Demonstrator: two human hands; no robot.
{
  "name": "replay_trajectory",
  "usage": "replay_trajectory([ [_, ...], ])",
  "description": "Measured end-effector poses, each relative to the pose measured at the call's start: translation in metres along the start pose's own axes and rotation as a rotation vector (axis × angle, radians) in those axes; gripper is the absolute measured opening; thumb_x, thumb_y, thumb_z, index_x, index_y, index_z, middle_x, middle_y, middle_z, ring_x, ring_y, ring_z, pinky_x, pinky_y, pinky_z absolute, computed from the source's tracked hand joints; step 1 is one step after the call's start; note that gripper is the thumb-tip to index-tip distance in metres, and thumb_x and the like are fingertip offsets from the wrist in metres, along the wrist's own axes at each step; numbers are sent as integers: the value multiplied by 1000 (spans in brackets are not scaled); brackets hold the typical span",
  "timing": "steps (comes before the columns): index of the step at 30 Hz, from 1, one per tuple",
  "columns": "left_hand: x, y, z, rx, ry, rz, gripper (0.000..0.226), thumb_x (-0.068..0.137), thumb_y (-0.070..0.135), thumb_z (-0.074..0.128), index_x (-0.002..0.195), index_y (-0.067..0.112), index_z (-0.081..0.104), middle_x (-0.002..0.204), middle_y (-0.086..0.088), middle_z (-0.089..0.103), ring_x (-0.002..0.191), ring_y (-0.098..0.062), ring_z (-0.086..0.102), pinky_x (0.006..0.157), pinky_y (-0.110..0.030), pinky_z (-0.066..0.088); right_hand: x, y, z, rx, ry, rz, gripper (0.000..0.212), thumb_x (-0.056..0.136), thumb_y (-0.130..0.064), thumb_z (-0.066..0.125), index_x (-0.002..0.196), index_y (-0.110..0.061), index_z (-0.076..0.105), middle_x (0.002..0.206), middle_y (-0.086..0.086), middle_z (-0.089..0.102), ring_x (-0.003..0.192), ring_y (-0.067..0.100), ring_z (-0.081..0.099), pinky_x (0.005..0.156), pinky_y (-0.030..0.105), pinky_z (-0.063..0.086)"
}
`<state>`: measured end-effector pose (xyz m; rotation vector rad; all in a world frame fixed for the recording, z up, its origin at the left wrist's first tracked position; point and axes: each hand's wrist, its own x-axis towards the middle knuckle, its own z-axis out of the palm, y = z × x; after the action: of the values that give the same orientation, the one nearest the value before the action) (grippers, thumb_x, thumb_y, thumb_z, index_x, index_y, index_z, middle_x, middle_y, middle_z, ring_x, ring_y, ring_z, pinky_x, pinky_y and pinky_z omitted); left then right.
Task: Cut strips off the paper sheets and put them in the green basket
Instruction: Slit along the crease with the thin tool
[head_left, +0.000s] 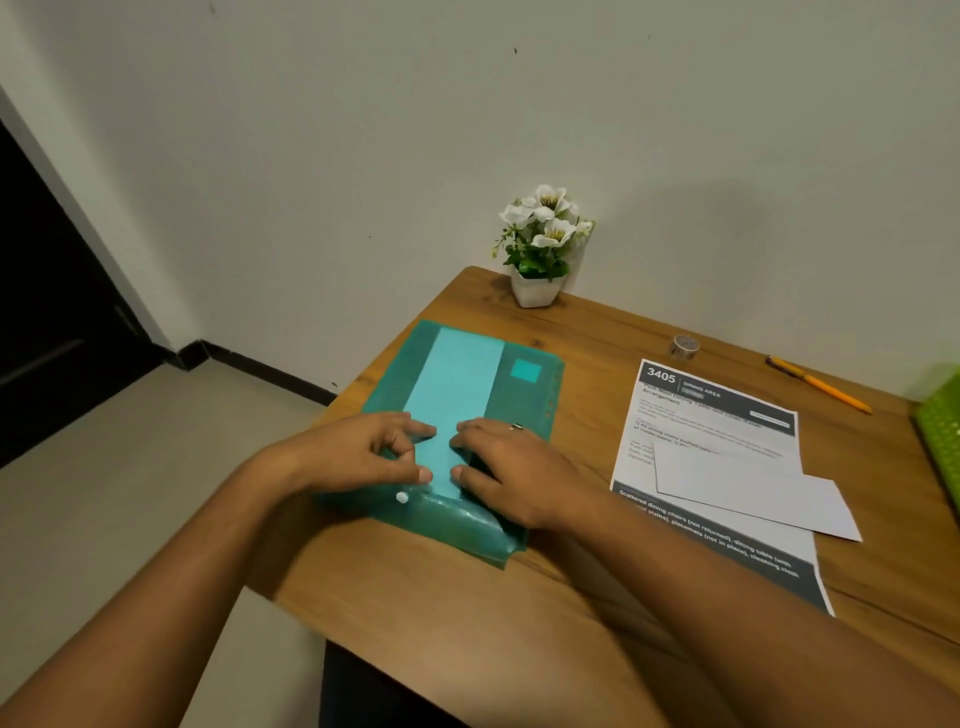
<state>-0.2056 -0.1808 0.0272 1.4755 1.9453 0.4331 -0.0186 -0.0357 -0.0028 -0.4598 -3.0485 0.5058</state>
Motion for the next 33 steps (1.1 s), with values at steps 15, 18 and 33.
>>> replay_trajectory([
  [15, -17, -24, 40, 434, 379, 207, 64, 99, 68, 23, 132, 35, 68, 138, 12, 65, 128, -9, 57, 104, -25, 43, -13, -17, 1, -91, 15, -68, 80, 90, -67, 63, 153, -25, 36, 159, 4, 41, 140, 27, 45, 114, 45, 41],
  [18, -14, -19, 39, 400, 473, 200, 51, 101, 53, 31, 123, 29, 70, 111, 8, 74, 99, -13, 67, 80, -31, 55, -18, -28, 3, -95, 106, -211, 55, 97, -39, 64, 146, -28, 41, 155, 4, 42, 125, 28, 57, 95, 43, 53],
  [33, -13, -32, 51, 334, 577, 153, 65, 80, 76, 59, 130, 34, 66, 123, 14, 71, 105, -6, 66, 81, -29, 56, -8, -36, 6, -219, 159, -5, 19, 101, -17, 52, 114, -11, 64, 131, 6, 57, 96, 35, 65, 76, 47, 56],
])
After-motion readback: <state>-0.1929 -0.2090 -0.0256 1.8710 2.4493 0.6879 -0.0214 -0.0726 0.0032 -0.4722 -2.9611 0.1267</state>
